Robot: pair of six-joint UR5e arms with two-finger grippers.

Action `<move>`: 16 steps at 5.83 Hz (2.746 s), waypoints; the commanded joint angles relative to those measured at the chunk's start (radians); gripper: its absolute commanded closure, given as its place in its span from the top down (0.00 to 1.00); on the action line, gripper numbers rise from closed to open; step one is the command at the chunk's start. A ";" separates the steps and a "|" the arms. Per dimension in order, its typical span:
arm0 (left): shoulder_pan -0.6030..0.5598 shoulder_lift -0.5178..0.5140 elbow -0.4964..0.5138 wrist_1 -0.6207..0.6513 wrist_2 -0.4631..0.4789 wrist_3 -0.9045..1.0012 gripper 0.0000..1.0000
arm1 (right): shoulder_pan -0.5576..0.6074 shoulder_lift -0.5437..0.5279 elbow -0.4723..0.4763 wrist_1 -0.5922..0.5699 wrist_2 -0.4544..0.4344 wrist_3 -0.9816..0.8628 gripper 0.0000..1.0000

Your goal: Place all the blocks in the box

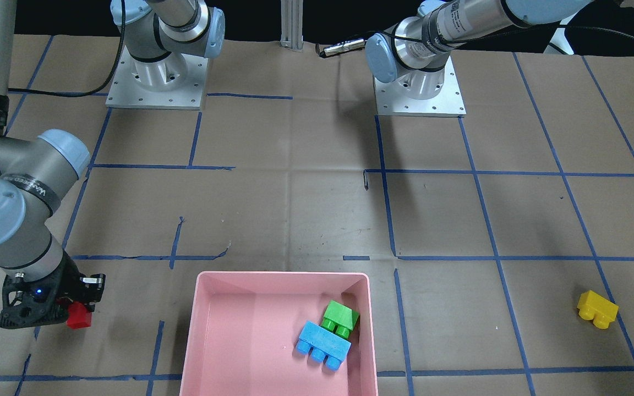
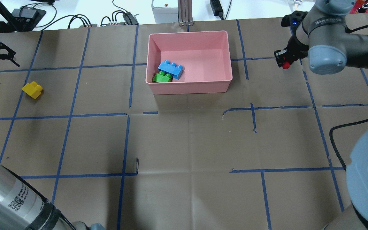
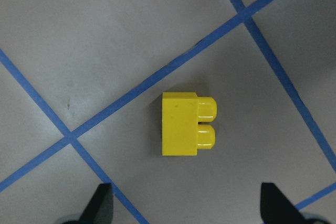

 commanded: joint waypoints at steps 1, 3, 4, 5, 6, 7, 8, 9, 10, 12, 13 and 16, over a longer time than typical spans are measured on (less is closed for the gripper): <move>0.001 -0.012 -0.139 0.223 0.001 -0.003 0.99 | 0.113 -0.084 -0.018 0.074 0.248 -0.007 0.04; 0.001 -0.043 -0.218 0.369 -0.003 -0.004 0.99 | 0.245 0.093 -0.113 -0.119 0.250 0.001 0.04; 0.001 -0.069 -0.212 0.396 -0.004 -0.004 0.99 | 0.308 0.208 -0.241 -0.122 0.244 0.002 0.04; 0.001 -0.069 -0.212 0.396 -0.006 -0.004 0.99 | 0.342 0.294 -0.330 -0.120 0.241 0.011 0.09; 0.001 -0.070 -0.213 0.398 -0.009 -0.007 0.99 | 0.372 0.342 -0.374 -0.120 0.243 0.095 0.27; 0.001 -0.070 -0.219 0.398 -0.010 -0.010 0.98 | 0.384 0.341 -0.391 -0.117 0.240 0.135 0.98; 0.001 -0.069 -0.220 0.396 -0.009 -0.009 0.81 | 0.386 0.320 -0.365 -0.084 0.229 0.136 1.00; 0.001 -0.069 -0.213 0.394 -0.012 -0.009 0.67 | 0.387 0.286 -0.392 0.116 0.159 0.128 1.00; 0.001 -0.067 -0.206 0.382 -0.013 -0.009 0.57 | 0.389 0.237 -0.427 0.238 0.004 0.137 1.00; 0.003 -0.064 -0.195 0.362 -0.044 -0.006 0.36 | 0.372 0.141 -0.425 0.459 -0.061 0.227 1.00; 0.001 -0.048 -0.180 0.320 -0.045 -0.001 0.31 | 0.373 0.087 -0.422 0.548 -0.064 0.238 1.00; -0.081 0.136 0.036 -0.172 -0.041 0.151 0.22 | 0.351 0.000 -0.412 0.700 -0.084 0.376 1.00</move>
